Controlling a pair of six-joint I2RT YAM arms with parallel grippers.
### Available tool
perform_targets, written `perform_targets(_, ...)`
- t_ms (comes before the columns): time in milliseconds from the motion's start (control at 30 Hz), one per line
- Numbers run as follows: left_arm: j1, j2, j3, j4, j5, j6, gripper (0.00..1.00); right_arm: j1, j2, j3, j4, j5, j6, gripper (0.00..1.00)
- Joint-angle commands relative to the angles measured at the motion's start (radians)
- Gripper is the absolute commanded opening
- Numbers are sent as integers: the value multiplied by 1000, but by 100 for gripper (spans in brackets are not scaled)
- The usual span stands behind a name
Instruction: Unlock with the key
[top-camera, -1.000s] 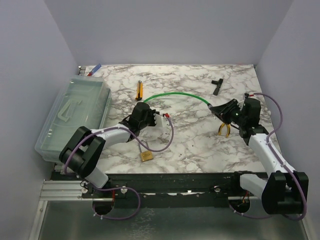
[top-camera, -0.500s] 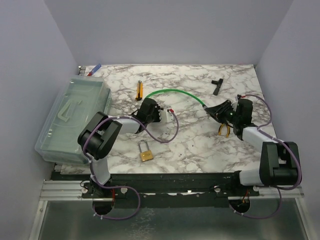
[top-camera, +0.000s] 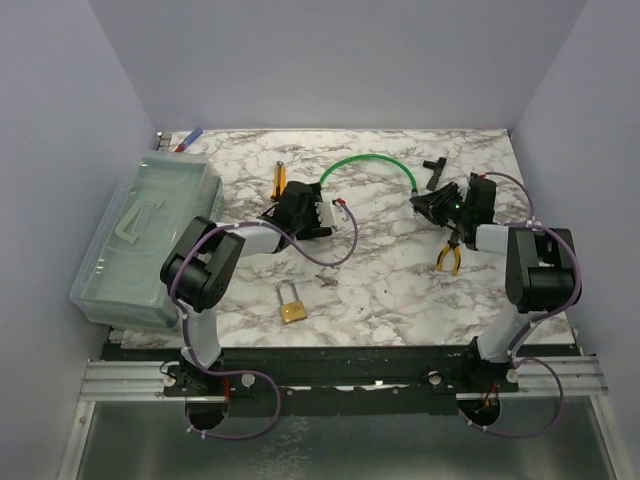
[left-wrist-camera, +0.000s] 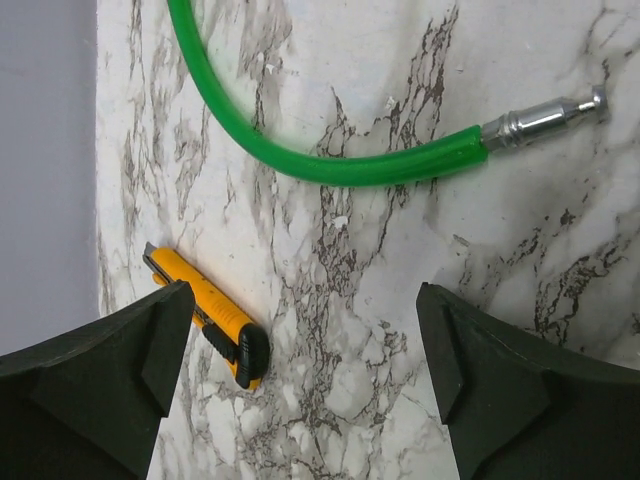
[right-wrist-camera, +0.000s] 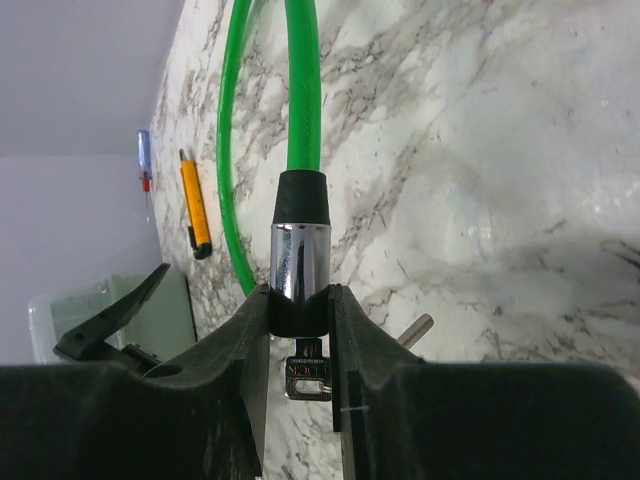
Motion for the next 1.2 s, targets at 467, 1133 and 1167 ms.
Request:
perform_targets(467,10,-442,-81,-100,39,-463,99,9,187,242,-94,-3,-43,53)
perform_targets(1133,19,-875,-191,-502,-144,-1302,93,155,-172,370,-673,323,-429,100)
perform_targets(1167,20,-872,-183,-556,-138,-1341,94,186,-192,361,-687,339,-440,100)
